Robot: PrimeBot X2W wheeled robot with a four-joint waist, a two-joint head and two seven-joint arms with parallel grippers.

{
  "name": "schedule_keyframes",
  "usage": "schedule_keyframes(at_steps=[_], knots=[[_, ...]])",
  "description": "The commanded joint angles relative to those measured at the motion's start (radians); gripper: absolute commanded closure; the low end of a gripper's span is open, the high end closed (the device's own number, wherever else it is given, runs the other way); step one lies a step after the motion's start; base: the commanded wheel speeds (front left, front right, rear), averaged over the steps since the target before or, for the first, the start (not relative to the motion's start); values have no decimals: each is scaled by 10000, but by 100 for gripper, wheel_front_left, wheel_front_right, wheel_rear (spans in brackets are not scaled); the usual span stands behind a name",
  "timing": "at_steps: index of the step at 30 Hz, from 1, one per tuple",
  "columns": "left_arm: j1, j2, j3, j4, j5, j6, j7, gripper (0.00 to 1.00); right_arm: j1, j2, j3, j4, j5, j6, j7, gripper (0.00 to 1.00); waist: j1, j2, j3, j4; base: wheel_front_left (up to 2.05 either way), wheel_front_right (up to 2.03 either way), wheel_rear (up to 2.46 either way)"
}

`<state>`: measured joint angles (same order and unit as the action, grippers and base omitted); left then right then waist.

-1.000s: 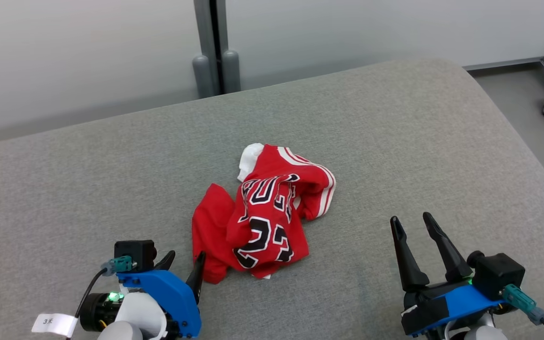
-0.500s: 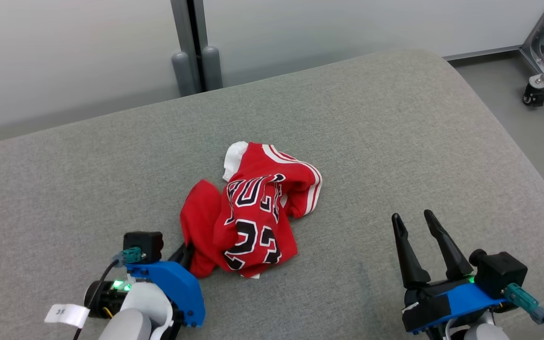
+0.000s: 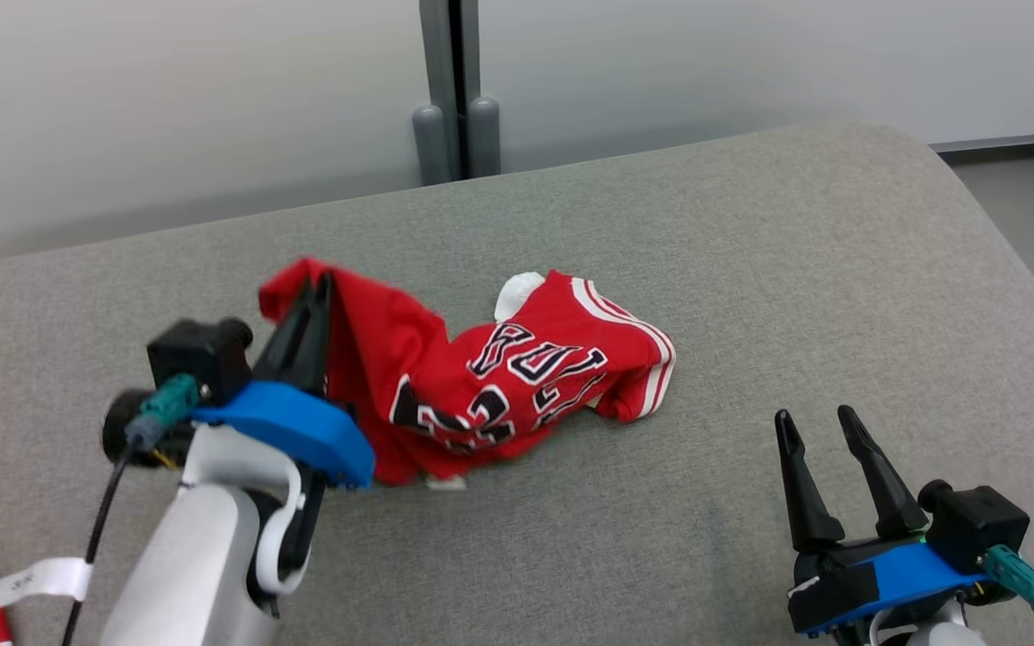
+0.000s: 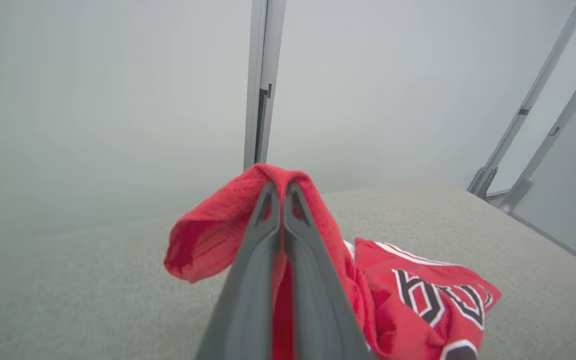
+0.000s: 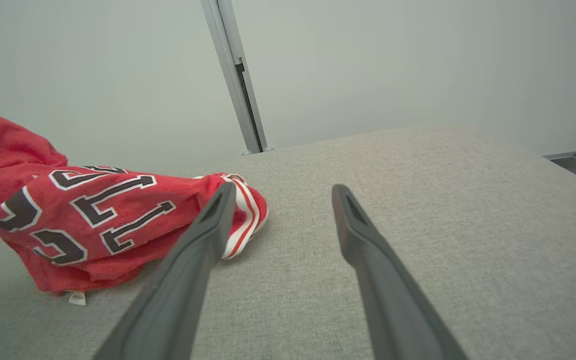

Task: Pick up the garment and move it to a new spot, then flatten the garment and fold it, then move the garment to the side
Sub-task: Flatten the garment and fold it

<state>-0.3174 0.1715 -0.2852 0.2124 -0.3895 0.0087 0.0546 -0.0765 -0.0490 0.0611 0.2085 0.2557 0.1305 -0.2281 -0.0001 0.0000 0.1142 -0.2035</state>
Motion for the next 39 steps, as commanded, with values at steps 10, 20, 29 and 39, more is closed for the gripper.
schedule_keyframes(at_steps=[10, 20, 29, 39], knots=[[-543, 2, -328, -3191, 330, 548, 1138, 100, 175, -26, -160, -205, -67, 5, 124, 0, 1, 0, -210, 136, 0, 0, 0], [787, 208, -581, -6134, 50, 1269, 3088, 100, 216, -26, -322, -372, -110, 5, 145, 0, 1, 0, -13, 282, 0, 0, 0], [674, 1835, 566, -2248, 137, 717, 2686, 100, -178, -26, 97, -509, -92, 5, 242, 0, 1, 0, 466, -188, 0, 0, 0], [-1001, 3072, 1042, 1954, 878, 425, 971, 100, -312, -23, 258, -627, -173, 5, 310, 0, 1, 0, 1017, -954, 0, 0, 0]])
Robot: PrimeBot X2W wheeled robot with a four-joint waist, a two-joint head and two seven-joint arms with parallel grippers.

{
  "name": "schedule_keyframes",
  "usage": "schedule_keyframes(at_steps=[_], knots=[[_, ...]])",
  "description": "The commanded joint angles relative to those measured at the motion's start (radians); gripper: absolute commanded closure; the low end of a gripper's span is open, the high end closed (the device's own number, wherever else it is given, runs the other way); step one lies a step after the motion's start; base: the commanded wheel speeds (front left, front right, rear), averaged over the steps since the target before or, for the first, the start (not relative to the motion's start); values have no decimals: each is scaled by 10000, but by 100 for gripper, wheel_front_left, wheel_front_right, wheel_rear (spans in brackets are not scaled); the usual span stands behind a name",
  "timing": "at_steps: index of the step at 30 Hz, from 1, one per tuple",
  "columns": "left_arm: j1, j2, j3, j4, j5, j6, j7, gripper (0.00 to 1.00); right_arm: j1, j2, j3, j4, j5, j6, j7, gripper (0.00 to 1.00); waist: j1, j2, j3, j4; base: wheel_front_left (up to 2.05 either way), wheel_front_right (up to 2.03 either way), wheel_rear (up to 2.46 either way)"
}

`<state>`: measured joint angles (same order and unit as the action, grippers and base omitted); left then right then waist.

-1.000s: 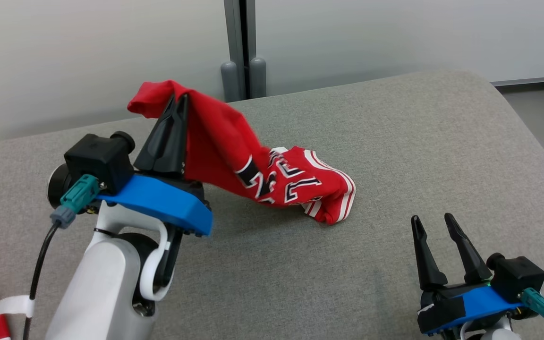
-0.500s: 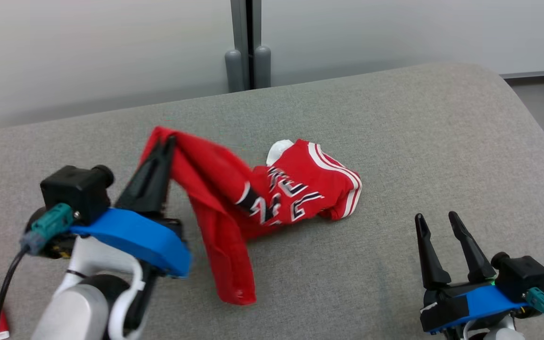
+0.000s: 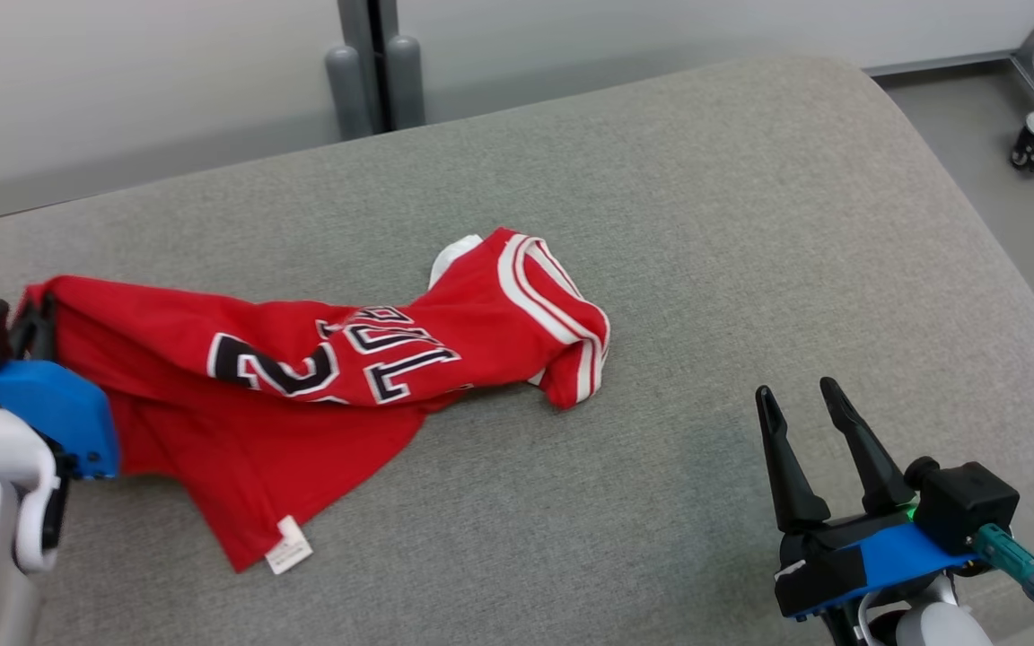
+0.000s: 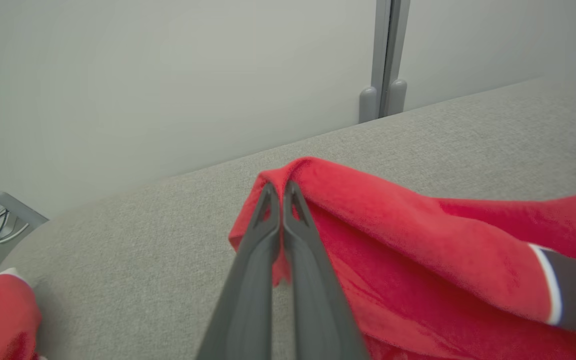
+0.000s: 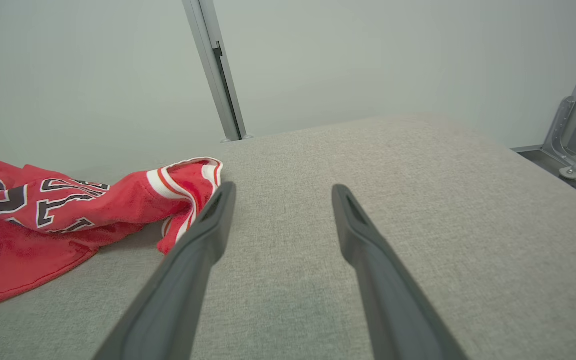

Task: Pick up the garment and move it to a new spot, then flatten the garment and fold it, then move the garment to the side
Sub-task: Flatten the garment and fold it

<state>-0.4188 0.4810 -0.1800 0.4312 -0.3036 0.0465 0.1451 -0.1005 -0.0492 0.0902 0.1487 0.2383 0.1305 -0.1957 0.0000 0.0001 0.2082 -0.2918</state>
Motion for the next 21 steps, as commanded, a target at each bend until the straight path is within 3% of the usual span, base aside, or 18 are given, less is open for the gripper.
schedule_keyframes(at_steps=[1, 5, 6, 7, 15, 21], knots=[[-170, 87, 41, 58, 27, 18, -63, 100, -60, -23, 1, -39, 16, 5, -18, 0, 0, -1, 109, -124, 0, 0, 0], [-792, 242, 125, 861, 129, -66, -846, 100, -49, -23, 89, -38, 87, 5, -31, 0, 0, -1, 169, -258, 0, 0, 0], [-878, 193, 142, 1003, 43, -145, -1007, 58, -67, -21, 103, -35, 99, 5, -29, 0, 0, -1, 177, -266, 0, 0, 0], [-961, 120, 146, 1157, -79, -279, -1114, 0, -95, -21, 110, -35, 119, 5, -21, 0, 0, -1, 181, -265, 0, 0, 0], [-1097, -600, -19, 1541, -491, -687, -2091, 0, -174, -21, -56, 32, 181, 5, -100, 0, 0, -1, 68, 273, 0, 0, 0], [-408, -1315, -150, 1273, -741, -638, -2745, 0, -61, -26, -193, 134, 124, 5, -77, 0, 0, -1, -354, 847, 0, 0, 0]])
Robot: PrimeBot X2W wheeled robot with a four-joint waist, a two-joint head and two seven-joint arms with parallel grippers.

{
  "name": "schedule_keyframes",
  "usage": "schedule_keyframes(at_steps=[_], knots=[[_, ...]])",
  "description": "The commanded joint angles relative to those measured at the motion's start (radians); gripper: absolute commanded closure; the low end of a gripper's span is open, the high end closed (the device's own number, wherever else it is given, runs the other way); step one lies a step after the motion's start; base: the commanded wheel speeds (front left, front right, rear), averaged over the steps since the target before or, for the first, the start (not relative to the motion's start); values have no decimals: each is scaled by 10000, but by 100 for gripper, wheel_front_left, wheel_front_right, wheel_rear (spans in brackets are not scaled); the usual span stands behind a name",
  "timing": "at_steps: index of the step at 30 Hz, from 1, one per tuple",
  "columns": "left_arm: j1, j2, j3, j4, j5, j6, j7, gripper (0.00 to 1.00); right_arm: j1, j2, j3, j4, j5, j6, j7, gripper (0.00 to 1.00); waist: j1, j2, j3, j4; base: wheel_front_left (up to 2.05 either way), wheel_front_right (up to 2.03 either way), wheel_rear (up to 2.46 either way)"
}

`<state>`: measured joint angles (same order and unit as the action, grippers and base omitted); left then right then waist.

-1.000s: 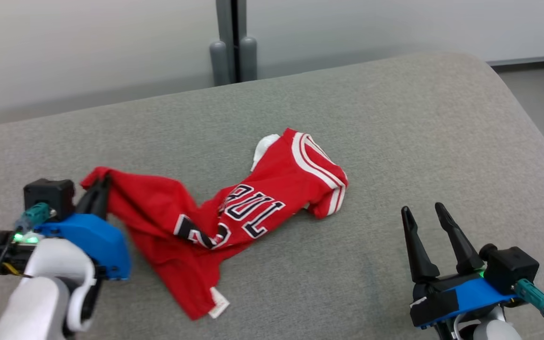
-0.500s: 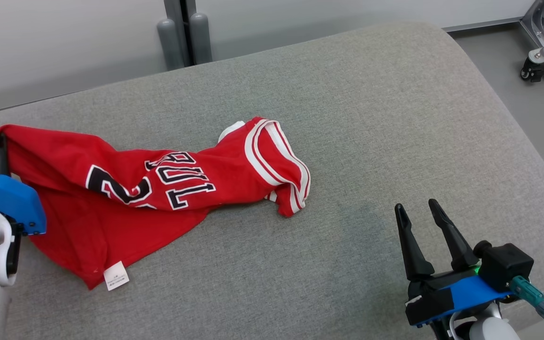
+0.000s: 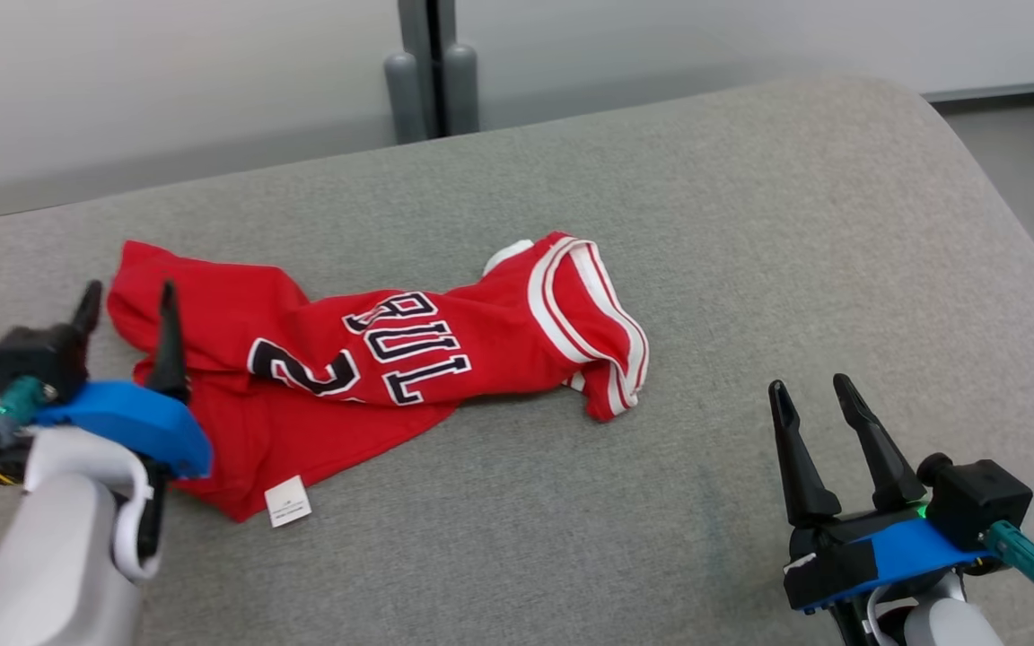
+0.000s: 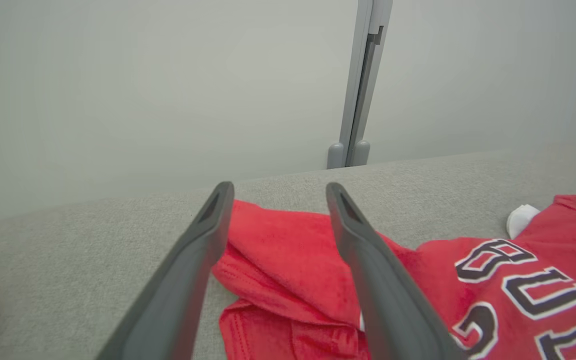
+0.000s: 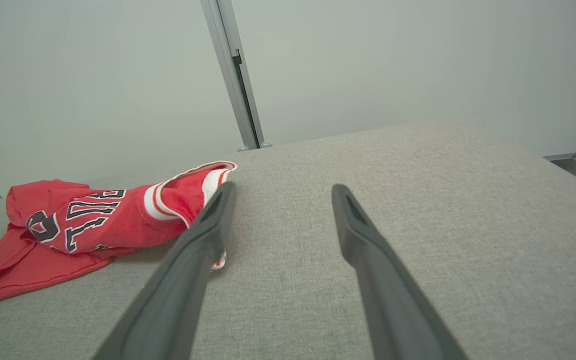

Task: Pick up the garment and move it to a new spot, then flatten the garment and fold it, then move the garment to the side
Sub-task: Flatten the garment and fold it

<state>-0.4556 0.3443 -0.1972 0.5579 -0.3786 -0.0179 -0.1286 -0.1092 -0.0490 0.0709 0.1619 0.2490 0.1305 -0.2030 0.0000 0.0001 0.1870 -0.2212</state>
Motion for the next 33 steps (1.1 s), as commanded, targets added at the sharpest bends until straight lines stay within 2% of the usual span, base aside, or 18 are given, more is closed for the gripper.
schedule_keyframes(at_steps=[1, 10, 17, 25, 28, 33], knots=[[125, -84, -23, -104, -25, 30, -110, 0, 57, -26, -44, 21, 8, 5, -3, 0, 0, -1, -233, 238, 0, 0, 0], [2181, -1057, -144, -1960, -345, 513, -896, 0, 370, -26, -320, 83, -105, 5, 168, 0, 0, -1, -871, 912, 0, 0, 0], [3849, -1451, -160, -3516, -279, 688, -1300, 0, 634, -26, -505, 74, -279, 5, 538, 0, 0, -1, -1108, 1271, 0, 0, 0], [4706, -1202, -54, -4169, -184, 686, -1276, 0, 278, -29, -561, 254, -399, 5, 1663, 0, 0, -1, -1036, 1551, 0, 0, 0], [4579, -1069, -33, -4330, -165, 693, -1116, 0, -184, -28, -544, 598, -527, 5, 2455, 0, 0, -1, -931, 1633, 0, 0, 0], [4443, -1004, -83, -4498, -181, 734, -960, 0, -1267, -25, -531, 1700, -56, 5, 3651, 0, 0, -1, -708, 1805, 0, 0, 0]])
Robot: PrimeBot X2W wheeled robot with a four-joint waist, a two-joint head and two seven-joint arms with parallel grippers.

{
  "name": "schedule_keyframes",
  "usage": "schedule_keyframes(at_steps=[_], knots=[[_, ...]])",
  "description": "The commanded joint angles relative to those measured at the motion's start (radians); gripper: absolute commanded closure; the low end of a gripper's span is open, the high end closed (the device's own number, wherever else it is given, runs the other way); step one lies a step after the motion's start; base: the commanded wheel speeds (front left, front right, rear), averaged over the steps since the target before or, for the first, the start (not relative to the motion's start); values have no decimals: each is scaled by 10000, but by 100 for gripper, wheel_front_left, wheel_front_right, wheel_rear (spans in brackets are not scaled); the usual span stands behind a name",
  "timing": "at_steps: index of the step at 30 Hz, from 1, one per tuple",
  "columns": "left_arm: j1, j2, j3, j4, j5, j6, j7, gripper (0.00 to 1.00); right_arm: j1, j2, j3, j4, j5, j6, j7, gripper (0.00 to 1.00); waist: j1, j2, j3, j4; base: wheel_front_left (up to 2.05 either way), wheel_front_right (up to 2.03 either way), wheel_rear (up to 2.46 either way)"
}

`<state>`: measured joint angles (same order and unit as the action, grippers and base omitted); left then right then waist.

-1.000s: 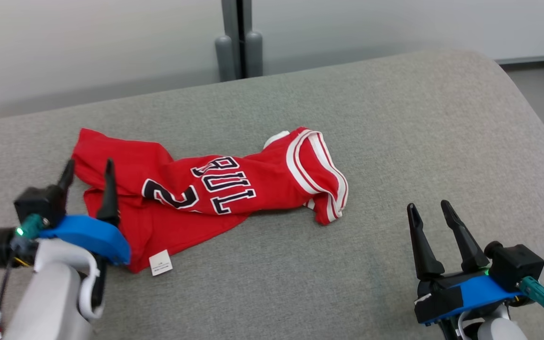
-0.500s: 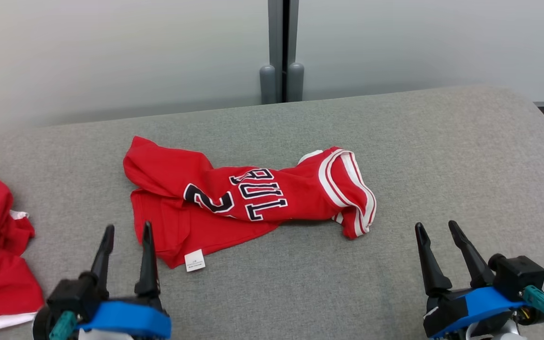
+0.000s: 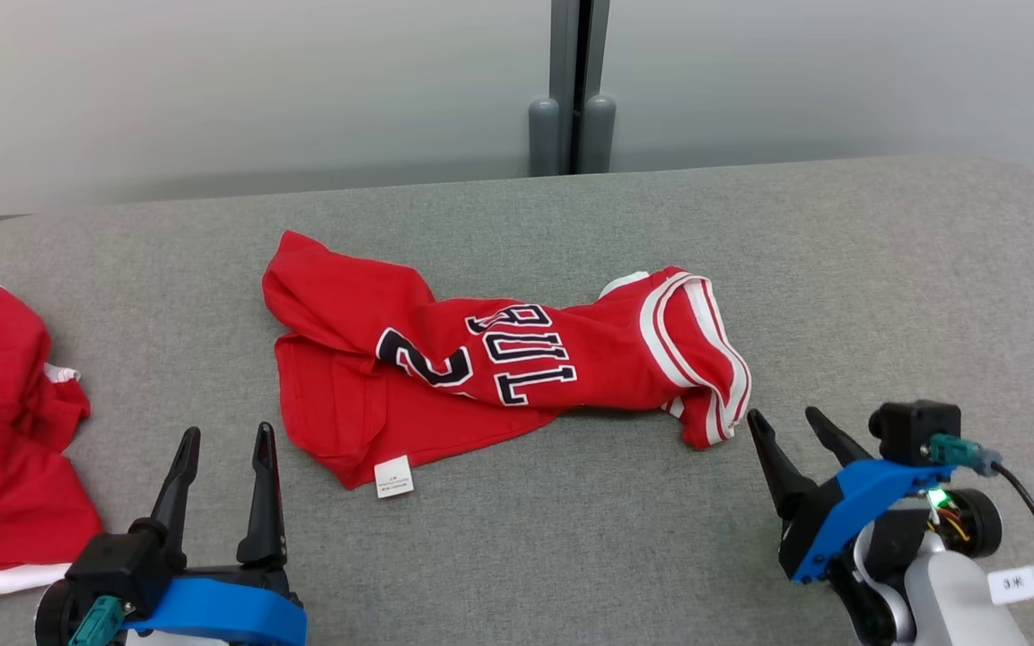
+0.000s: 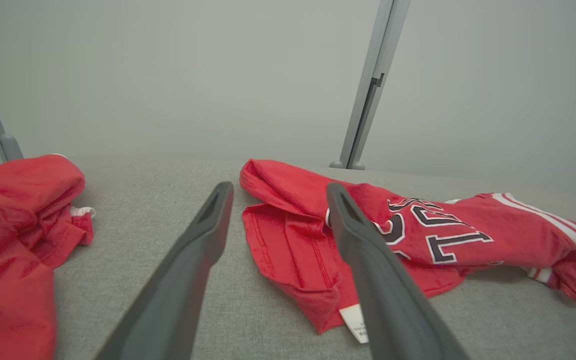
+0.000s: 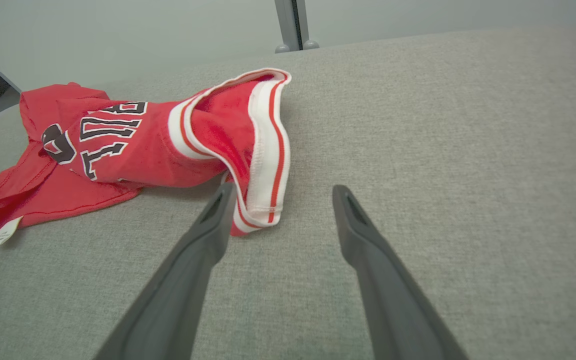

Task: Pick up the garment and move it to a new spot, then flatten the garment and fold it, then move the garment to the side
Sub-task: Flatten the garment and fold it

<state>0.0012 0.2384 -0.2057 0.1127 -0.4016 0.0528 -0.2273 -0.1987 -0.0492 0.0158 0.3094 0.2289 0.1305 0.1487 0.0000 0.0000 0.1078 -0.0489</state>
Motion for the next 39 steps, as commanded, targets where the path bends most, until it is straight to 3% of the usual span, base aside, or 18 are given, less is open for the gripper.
schedule_keyframes(at_steps=[1, 9, 14, 18, 19, 20, 23, 29, 39], knots=[[-139, 54, -18, -69, 48, 26, 42, 0, -610, -21, 22, 464, 285, 5, 246, 0, 0, 0, 120, 118, 0, 0, 0], [-299, -20, -219, -156, 13, -25, 132, 0, -2100, -30, 288, 2622, 514, 5, 1023, 0, 0, 0, 295, 498, 0, 0, 0], [-310, 14, -284, -182, -16, -49, 186, 0, -2681, -20, -32, 3621, 119, 5, 788, 0, 0, 0, 307, 637, 0, 0, 0], [-283, 62, -261, -229, -72, -7, 188, 0, -3015, -21, 469, 3997, 367, 5, 486, 0, 0, 0, 327, 674, 0, 0, 0], [-270, 76, -262, -230, -76, 0, 195, 0, -3072, -38, 529, 4086, 395, 3, 422, 25, 0, 0, 316, 678, 0, 0, 0], [-254, 82, -267, -230, -85, 11, 197, 0, -3119, -37, 659, 4102, 354, 5, 320, 98, 0, 0, 298, 681, 0, 0, 0], [-208, 82, -265, -245, -101, 41, 187, 0, -3151, -18, 923, 3997, 215, 5, 111, 100, 0, 0, 262, 678, 0, 0, 0], [-102, 134, -191, -328, -177, 114, 146, 0, -2453, -26, 1308, 2053, 158, 5, -234, 100, 0, 0, 143, 611, 0, 0, 0], [56, 326, 67, -625, -302, 304, 142, 0, 11, -26, 1938, -4342, 620, 5, 2164, 100, 0, 0, 129, 369, 0, 0, 0]])
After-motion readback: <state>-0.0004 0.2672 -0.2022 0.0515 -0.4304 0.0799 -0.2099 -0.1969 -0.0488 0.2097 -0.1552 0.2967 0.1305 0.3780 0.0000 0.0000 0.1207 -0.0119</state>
